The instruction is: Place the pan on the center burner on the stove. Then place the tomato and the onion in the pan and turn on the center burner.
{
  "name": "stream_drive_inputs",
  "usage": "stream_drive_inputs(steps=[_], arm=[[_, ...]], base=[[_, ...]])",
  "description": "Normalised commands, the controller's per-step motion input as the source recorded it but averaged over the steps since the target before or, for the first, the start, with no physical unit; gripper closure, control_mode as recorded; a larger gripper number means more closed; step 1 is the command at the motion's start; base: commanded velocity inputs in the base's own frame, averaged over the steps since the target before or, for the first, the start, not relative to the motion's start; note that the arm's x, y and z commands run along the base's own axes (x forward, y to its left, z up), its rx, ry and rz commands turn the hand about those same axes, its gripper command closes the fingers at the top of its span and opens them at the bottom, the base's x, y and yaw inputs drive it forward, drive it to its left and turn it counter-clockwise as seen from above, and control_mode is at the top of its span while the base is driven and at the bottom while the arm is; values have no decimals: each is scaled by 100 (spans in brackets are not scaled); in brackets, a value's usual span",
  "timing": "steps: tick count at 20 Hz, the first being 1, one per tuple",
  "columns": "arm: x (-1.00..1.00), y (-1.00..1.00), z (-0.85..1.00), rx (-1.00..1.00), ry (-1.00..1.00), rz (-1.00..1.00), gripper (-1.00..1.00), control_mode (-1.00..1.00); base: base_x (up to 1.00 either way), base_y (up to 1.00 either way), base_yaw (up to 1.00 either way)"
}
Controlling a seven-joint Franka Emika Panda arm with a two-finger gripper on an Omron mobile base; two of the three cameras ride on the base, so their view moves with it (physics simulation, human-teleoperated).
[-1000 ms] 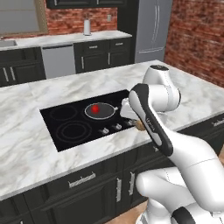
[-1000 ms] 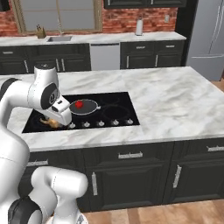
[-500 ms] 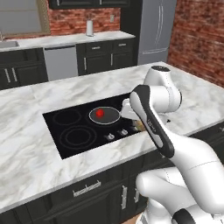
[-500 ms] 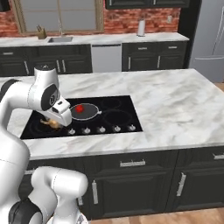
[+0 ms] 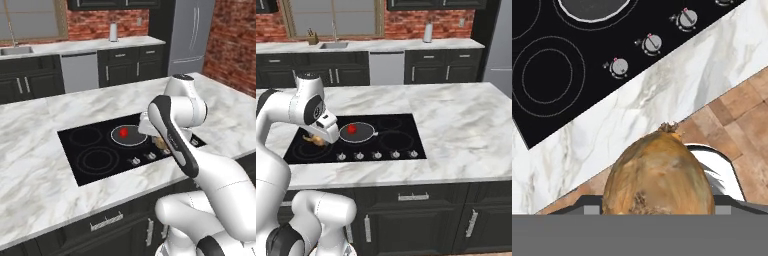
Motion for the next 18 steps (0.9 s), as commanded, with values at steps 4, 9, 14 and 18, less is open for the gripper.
stream_drive_inputs(steps=[4,9,14,18], arm=[[0,0,0,0,0,0,100,100],[0,0,0,0,0,0,100,100],[0,0,0,0,0,0,100,100],[0,0,0,0,0,0,100,100]], base=[[31,0,20],[30,0,19],[33,0,20],[36,0,21]])
